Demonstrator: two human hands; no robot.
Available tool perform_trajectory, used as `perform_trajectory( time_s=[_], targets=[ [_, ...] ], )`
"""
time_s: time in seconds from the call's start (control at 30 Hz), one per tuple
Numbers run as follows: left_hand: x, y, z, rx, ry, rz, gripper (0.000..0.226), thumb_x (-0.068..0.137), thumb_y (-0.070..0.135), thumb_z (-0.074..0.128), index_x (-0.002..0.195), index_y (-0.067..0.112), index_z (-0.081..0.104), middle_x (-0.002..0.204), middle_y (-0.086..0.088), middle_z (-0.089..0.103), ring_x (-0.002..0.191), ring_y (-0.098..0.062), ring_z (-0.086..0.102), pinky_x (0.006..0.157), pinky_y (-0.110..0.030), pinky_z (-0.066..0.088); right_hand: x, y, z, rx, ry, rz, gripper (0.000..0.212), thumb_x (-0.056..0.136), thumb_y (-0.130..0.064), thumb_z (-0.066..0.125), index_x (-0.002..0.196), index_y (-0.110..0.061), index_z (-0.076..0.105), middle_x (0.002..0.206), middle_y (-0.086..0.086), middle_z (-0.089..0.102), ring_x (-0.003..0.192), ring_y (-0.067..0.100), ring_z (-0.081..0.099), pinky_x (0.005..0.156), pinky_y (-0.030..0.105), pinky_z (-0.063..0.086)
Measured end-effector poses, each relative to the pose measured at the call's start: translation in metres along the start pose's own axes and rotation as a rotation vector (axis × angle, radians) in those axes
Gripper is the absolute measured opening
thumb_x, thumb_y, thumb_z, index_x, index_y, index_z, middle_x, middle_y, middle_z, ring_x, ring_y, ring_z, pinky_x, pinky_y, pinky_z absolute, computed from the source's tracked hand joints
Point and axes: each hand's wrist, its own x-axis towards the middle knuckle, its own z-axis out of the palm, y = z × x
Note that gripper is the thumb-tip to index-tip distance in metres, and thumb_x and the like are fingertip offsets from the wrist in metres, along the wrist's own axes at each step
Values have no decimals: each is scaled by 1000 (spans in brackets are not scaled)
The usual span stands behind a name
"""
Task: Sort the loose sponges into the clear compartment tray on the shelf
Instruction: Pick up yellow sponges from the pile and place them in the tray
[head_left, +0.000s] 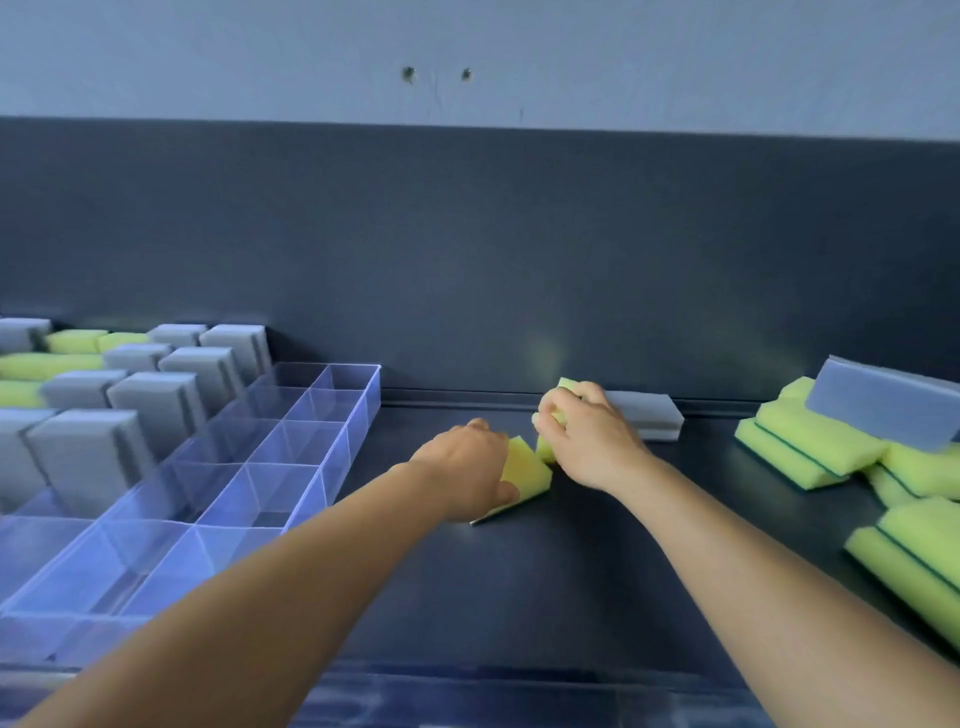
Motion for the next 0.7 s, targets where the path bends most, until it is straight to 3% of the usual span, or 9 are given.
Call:
perform_trajectory(
  time_s=[0.07,0.13,0.23,0.4,0.53,0.63,0.7],
  targets=[
    [0,0,0,1,6,-34,43,90,40,55,119,9,47,123,-10,44,101,-31,56,73,-35,43,3,3,-1,-6,35,69,33,92,-48,43,95,-18,55,125,4,42,99,30,56,75,33,43],
    [-1,1,0,14,36,-51,42,89,38,58,117,9,47,123,-10,39,90,-30,56,68,-35,42,3,9,-1,8,48,111,27,88,-44,55,92,-18,54,120,5,45,89,29,59,69,32,42],
    [-3,4,-1,-40,93,-82,40,84,32,63,113,9,46,119,-9,37,83,-26,48,65,-35,41,0,14,-1,86,52,143,33,84,-35,65,108,-20,49,120,5,46,84,26,54,68,29,41],
    [-1,2,-5,-198,174,-115,58,76,23,70,123,14,36,117,-7,47,104,-27,50,74,-32,41,-6,11,-13,231,-8,127,67,87,-24,60,144,-28,24,122,2,47,86,24,54,51,27,43],
    [-5,-9,-21,-325,205,-71,67,83,15,59,138,37,29,111,-4,43,84,-25,50,67,-32,43,-12,1,-24,354,26,6,55,92,-28,50,141,-38,29,118,-4,52,95,23,54,67,32,47],
    [-13,-25,-38,-340,274,-48,59,85,19,58,136,39,37,113,-2,46,90,-25,57,74,-35,50,-12,-13,-31,413,75,-73,43,93,-30,47,135,-34,39,121,-5,54,102,21,53,78,34,48],
    [-20,-37,-49,-329,311,-56,62,86,19,57,139,41,34,111,0,44,91,-26,58,80,-38,52,-10,-24,-33,462,114,-108,39,92,-27,50,130,-31,42,118,-5,57,98,20,55,74,34,50]
  ],
)
